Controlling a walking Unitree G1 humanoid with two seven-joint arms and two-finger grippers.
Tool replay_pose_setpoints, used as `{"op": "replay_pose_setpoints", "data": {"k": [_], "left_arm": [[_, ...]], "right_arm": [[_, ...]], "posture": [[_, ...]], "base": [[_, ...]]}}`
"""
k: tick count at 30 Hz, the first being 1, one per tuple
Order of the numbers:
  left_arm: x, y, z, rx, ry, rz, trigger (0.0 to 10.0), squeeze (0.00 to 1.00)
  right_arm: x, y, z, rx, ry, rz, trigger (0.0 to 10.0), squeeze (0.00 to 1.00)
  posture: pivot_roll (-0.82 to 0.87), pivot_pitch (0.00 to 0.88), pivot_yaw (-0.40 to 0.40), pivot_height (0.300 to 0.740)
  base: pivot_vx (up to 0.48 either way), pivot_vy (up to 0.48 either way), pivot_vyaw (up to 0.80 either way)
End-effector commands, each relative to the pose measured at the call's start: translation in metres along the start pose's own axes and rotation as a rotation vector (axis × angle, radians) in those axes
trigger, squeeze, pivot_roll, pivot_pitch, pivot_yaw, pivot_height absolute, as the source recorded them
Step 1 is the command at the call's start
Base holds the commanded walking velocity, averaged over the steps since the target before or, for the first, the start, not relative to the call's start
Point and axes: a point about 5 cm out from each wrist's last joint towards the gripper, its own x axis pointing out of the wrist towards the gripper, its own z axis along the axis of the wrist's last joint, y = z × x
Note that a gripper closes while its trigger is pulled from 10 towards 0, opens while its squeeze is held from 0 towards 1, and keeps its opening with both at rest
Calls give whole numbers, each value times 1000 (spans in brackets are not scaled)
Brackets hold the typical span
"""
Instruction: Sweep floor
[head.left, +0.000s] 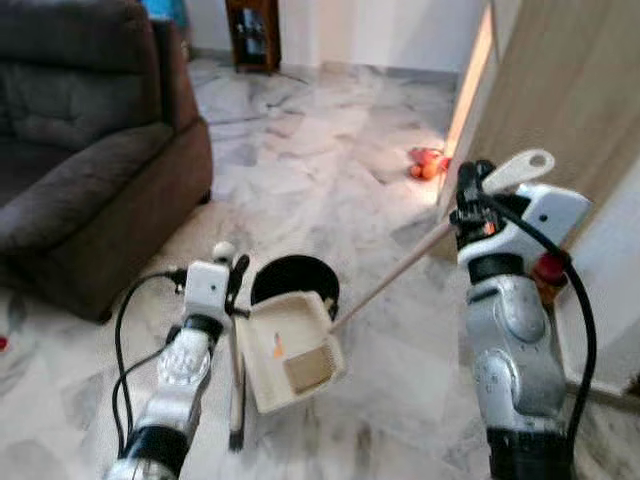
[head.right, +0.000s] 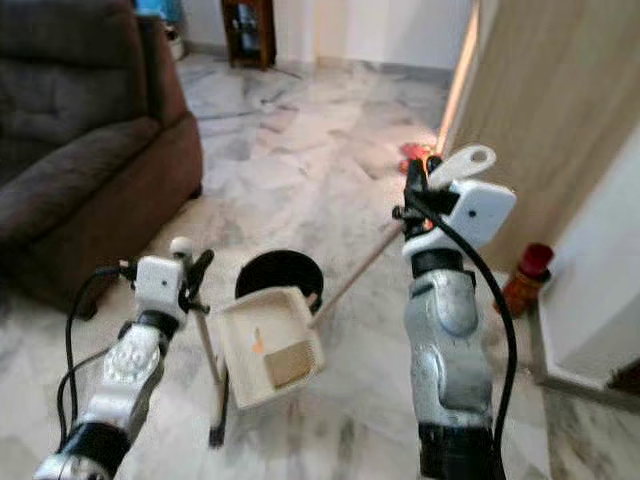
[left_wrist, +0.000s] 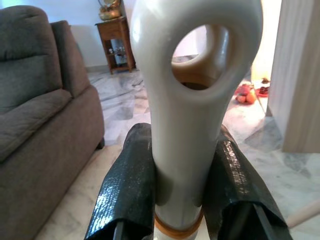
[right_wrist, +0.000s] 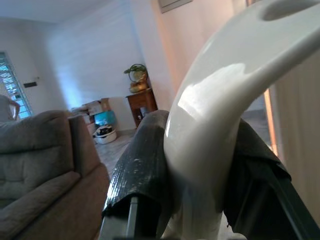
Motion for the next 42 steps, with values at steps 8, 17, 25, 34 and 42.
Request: {"op": "replay_pose_setpoints", "data": {"k": [8, 17, 25, 34, 42], "left_arm": [[4, 3, 12, 17, -65, 4, 10000, 0], [4, 2, 12, 16, -66, 6, 10000, 0], [4, 2, 12, 15, -66, 9, 10000, 0], [5, 3, 13, 12, -67, 9, 10000, 0], [6, 5, 14, 16, -68, 13, 10000, 0]], "right_arm": [[4, 13, 11, 47, -68, 47, 10000, 0], [4, 16, 13, 50, -84, 61, 10000, 0], [5, 26, 22, 54, -127, 116, 10000, 0], [5, 36, 22, 71, -133, 163, 10000, 0], [5, 37, 21, 83, -126, 161, 10000, 0]], "posture": [[-28, 0, 9, 740], [-26, 0, 7, 740], [-25, 0, 6, 740], [-19, 0, 5, 740], [-14, 0, 6, 740]], "base": [[310, 0, 0], [312, 0, 0], [311, 0, 0], [310, 0, 611], [310, 0, 0]]}}
